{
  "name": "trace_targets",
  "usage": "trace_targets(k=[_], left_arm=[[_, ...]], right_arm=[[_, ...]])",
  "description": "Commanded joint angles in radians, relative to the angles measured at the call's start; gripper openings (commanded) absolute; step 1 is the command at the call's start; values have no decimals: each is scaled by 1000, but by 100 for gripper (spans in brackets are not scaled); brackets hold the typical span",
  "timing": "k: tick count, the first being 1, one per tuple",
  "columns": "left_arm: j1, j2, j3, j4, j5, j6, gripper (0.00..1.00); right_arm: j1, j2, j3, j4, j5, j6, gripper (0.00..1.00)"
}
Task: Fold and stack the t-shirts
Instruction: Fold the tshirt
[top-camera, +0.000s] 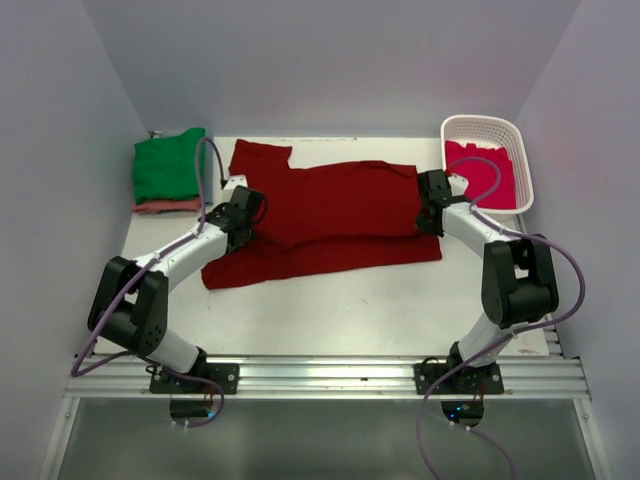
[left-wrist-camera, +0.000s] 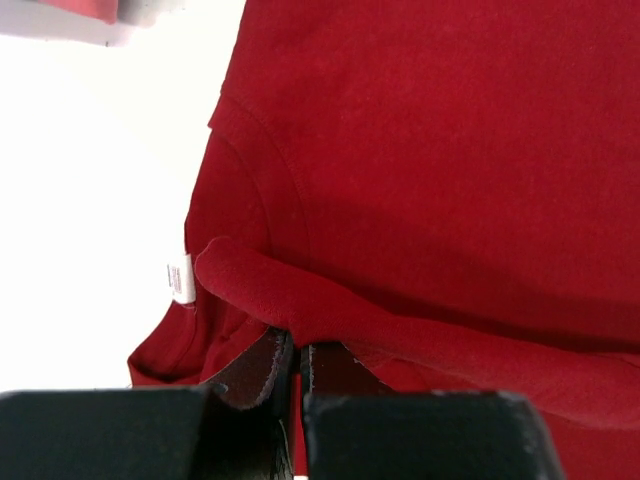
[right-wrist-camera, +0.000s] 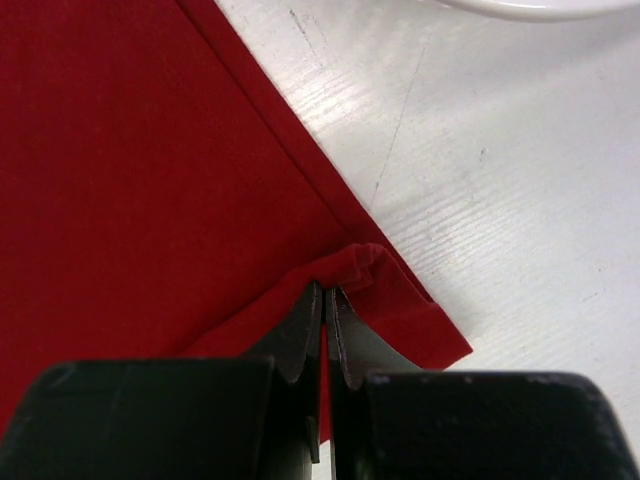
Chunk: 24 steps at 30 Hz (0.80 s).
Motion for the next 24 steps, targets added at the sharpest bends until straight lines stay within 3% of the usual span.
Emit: trace_targets(k=[1,11,21,24], left_arm=[[21,2,45,93,13,34,0],[23,-82,25,-23,148,0,0],[23,-279,-68,-114,151,-11,0],[23,-276,-84,-108,152,-12,0]], right_arm=[[-1,19,44,31,46,11,0],[1,-68,-14,9,42,21,0],[-1,-285,-129,-23,45,17,0],[-1,-267,-123,-29,34,19,0]])
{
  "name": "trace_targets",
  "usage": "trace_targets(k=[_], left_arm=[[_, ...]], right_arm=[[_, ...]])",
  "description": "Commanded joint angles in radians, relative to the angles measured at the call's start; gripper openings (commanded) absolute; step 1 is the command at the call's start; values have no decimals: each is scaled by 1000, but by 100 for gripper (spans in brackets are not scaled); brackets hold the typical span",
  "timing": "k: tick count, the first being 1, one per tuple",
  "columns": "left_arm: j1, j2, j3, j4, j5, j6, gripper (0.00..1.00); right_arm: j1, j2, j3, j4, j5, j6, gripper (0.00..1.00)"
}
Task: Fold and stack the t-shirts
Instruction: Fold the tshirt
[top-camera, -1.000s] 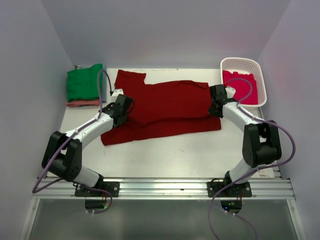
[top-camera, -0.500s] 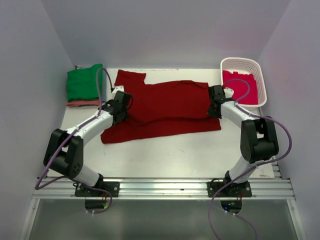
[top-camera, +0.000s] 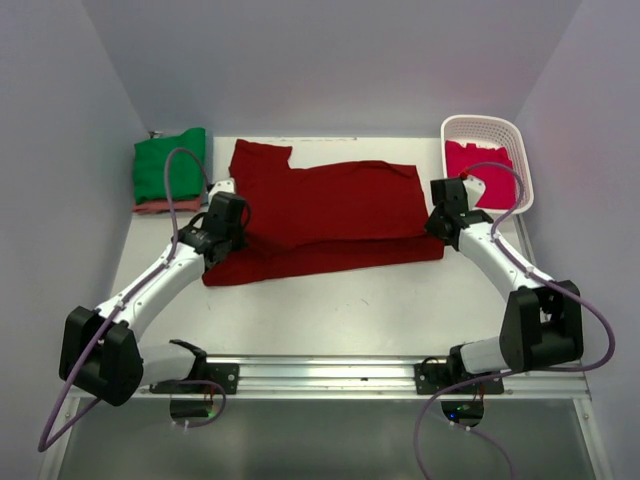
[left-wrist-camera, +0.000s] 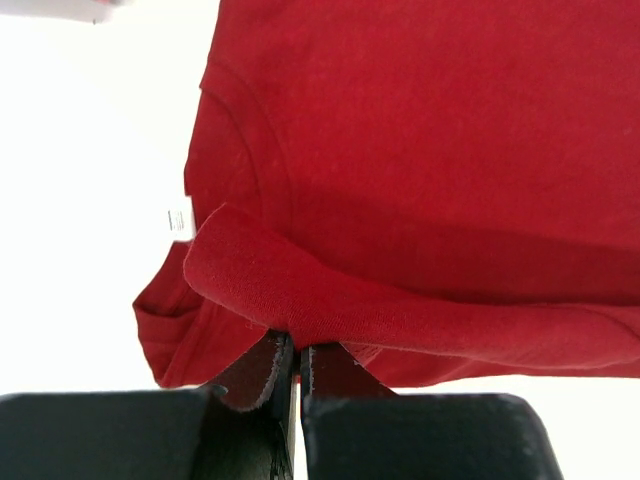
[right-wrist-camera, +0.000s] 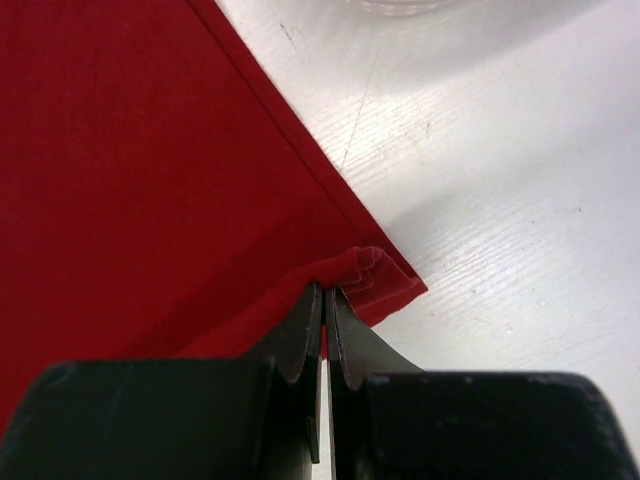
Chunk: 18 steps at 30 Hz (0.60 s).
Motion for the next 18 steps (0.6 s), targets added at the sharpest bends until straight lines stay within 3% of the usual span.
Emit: trace_targets(k=[1,18], left_arm=[[9,1,-20,-7,12,-14,0],[9,-34,-63,-16,62,-25,0]], right_arm=[[-1,13,5,-11,24,11,0],[-1,-79,-117,-20,13,34,0]])
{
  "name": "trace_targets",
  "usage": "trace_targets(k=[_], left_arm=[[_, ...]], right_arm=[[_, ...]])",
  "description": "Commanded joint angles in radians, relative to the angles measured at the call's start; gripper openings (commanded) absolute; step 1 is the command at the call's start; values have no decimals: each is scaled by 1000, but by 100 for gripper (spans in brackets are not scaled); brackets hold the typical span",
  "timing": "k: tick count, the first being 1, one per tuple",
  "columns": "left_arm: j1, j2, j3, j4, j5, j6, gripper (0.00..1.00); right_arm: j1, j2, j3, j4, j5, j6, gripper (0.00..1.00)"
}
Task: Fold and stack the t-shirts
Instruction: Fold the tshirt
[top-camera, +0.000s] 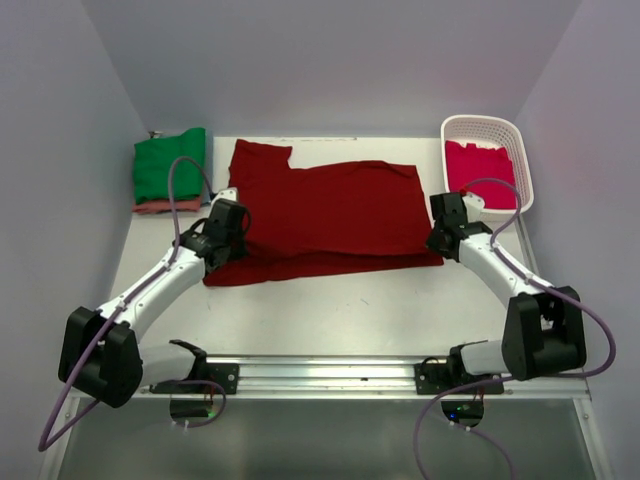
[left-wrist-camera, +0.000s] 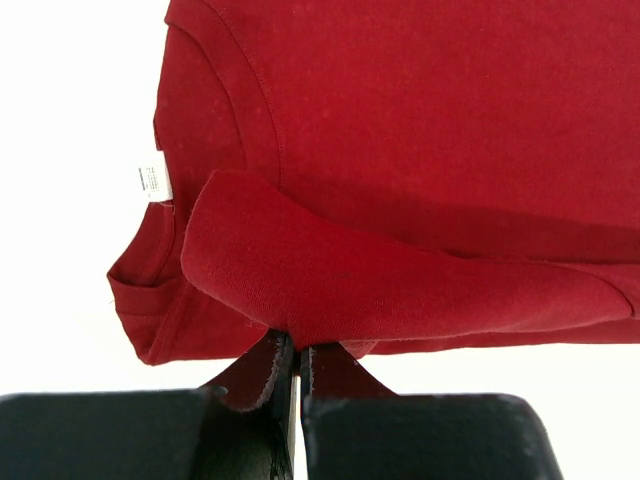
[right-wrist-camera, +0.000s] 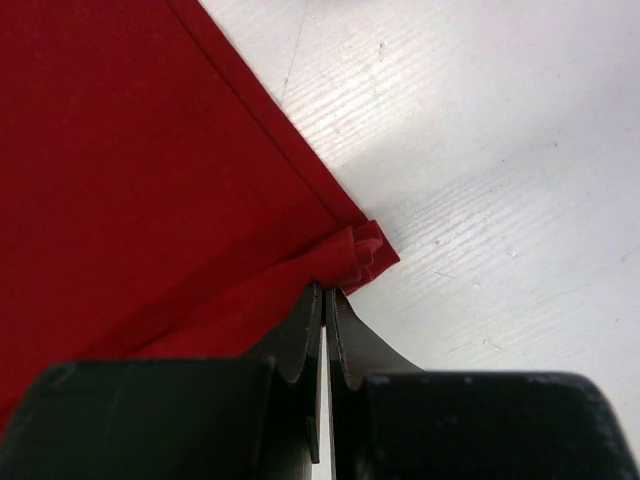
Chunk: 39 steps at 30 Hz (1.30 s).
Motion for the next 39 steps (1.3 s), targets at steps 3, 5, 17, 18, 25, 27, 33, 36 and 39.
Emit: trace_targets(k=[3,5,17,18,25,27,33,36,39], left_arm=[[9,-7,-21,32,-16,-13,0],[9,19,-18,45,-21,-8,0],[9,174,47,132,-67,-7,0],[9,182,54,134,-72,-5,0],[10,229,90,150,-107,7,0],[12,238,93,157,-113,9,0],[24,255,99,170,-130,9,0],[32,269,100,176,-134,10,0],[40,281,104,186,-130,12,0]], right_arm=[[-1,-13,-3,14,20,17,0],[1,10,20,23,20,18,0],[1,217,123,94,21,17,0],[-1,229,129,96,21,17,0],[1,291,158,115,26,15,0],[1,303,161,119,29,15,0],[1,309,167,126,49,15,0],[1,305,169,131,56,17,0],[-1,306,178,134,59,18,0]])
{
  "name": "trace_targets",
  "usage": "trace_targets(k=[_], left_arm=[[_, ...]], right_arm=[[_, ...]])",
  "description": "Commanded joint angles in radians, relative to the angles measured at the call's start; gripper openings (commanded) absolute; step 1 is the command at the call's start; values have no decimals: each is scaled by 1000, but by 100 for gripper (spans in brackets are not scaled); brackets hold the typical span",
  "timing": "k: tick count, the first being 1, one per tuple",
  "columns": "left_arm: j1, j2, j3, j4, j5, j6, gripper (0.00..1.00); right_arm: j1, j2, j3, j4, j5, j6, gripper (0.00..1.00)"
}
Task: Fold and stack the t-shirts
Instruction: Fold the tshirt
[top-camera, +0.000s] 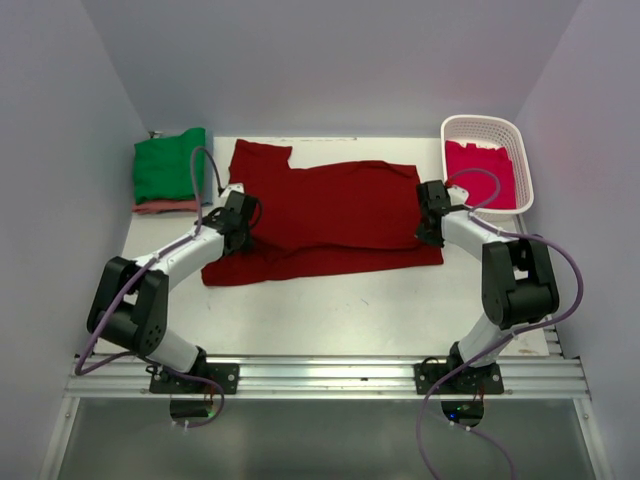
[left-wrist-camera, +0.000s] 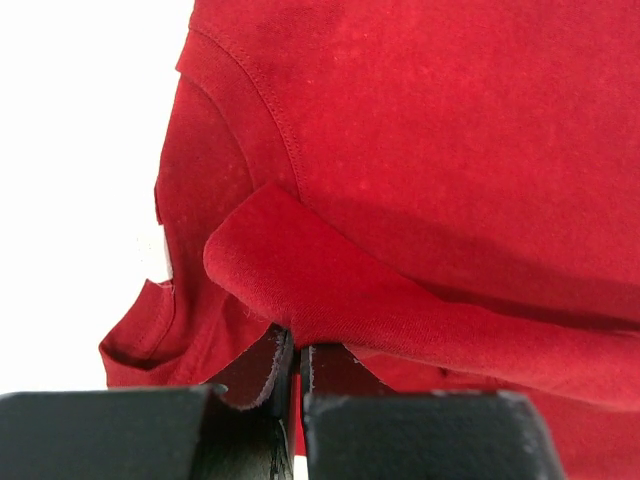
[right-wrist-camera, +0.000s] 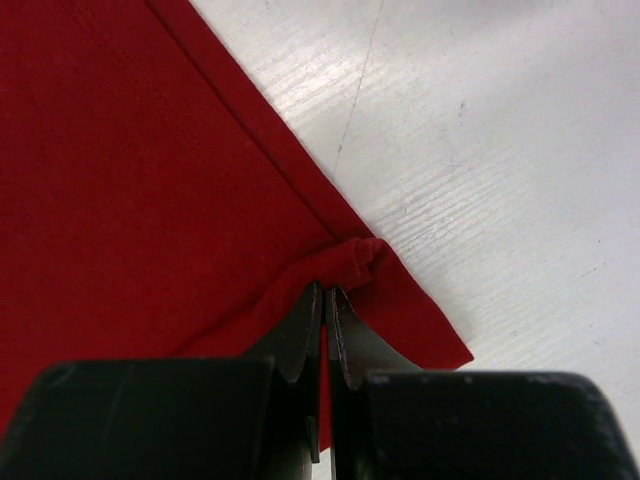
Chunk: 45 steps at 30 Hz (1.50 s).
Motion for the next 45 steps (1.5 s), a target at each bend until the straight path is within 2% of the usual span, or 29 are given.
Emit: trace_targets(k=[1,25,27,28,29,30,31,32,33,34,38,45], left_arm=[[16,15,43,59,-30,10,0],[58,132,97,116,-4,36,0],[61,136,98,125,-1,36,0],[61,139,98,127,0,36,0],[62,139,98,125,-1,36,9],[62,138,95,127,-4,35,23],[61,127,89,130,-4,33,52],[62,115,83,142,-6,32,66],[62,100,59,153,-6,29,80],[61,60,46,163,-6,26,100],[61,-34,-9,188,3,21,100],[59,-140,-132,180,123,-25,100]], right_arm=[[1,0,48,45,50,11,0],[-1,55,86,67,56,0,0],[-1,57,88,62,59,5,6],[-1,55,83,63,59,6,24],[-1,48,80,65,59,3,32],[-1,43,77,65,58,3,39],[1,34,63,80,55,-1,44],[-1,8,51,95,53,-4,51],[-1,-6,37,109,50,-7,53],[1,-23,16,131,47,-13,54],[1,-84,-26,165,33,-26,56],[18,-169,-90,171,33,-40,57]])
